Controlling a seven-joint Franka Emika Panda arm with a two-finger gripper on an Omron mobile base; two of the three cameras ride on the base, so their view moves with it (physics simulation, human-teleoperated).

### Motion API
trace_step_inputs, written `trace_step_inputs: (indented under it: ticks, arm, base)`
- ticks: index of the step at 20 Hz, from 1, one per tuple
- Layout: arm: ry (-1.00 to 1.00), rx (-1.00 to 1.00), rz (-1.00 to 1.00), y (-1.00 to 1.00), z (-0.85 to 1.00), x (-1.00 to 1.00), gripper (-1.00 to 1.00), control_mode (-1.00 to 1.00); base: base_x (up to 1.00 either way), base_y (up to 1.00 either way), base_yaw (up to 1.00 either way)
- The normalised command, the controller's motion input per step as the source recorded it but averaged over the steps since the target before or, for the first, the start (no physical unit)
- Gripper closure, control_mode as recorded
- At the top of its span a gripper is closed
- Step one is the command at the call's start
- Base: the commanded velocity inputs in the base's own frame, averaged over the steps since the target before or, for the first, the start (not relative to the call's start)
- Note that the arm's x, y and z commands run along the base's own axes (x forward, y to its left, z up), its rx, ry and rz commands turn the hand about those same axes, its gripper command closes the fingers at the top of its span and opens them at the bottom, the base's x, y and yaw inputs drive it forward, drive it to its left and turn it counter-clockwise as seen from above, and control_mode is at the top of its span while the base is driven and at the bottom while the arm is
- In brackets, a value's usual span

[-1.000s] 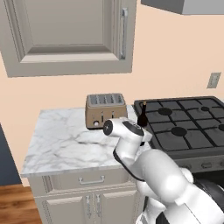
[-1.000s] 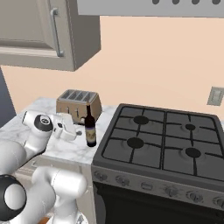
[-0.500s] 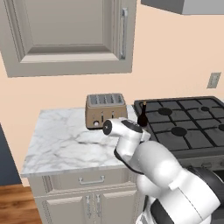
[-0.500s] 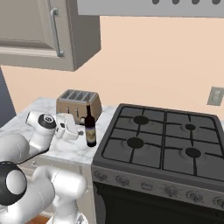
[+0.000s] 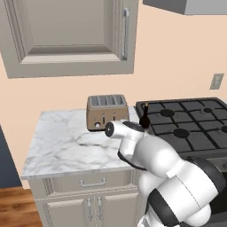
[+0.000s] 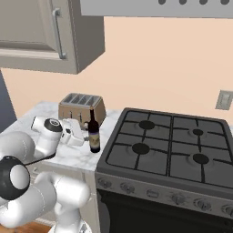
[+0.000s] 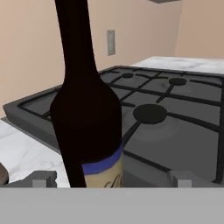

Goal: There is a wine glass and glass cup on the dining counter. Place the wine bottle next to the wine glass and the juice bottle next to the glass cup.

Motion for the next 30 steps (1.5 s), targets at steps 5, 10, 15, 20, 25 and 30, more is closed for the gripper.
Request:
trace_step_inputs:
  ticks: [5, 10, 15, 20, 25, 30]
  arm:
    - [0.00, 0.00, 0.00, -0.01, -0.13, 0.08, -1.00, -1.00]
    - [0.00, 0.00, 0.00, -0.06, -0.10, 0.07, -1.00, -1.00]
    - [0.00, 0.00, 0.00, -0.11, -0.07, 0.09, -1.00, -1.00]
    - [0.00, 0.00, 0.00, -0.07, -0.07, 0.10, -1.00, -1.00]
    - [0.00, 0.00, 0.01, -0.06, -0.05, 0.12, -1.00, -1.00]
    - [0.01, 0.00, 0.02, -0.07, -0.03, 0.12, -1.00, -1.00]
  base:
    - [0.00, 0.00, 0.00]
    - [0.00, 0.00, 0.00]
    - [0.00, 0.00, 0.00]
    - [0.00, 0.00, 0.00]
    - [0.00, 0.00, 0.00]
    - [0.00, 0.00, 0.00]
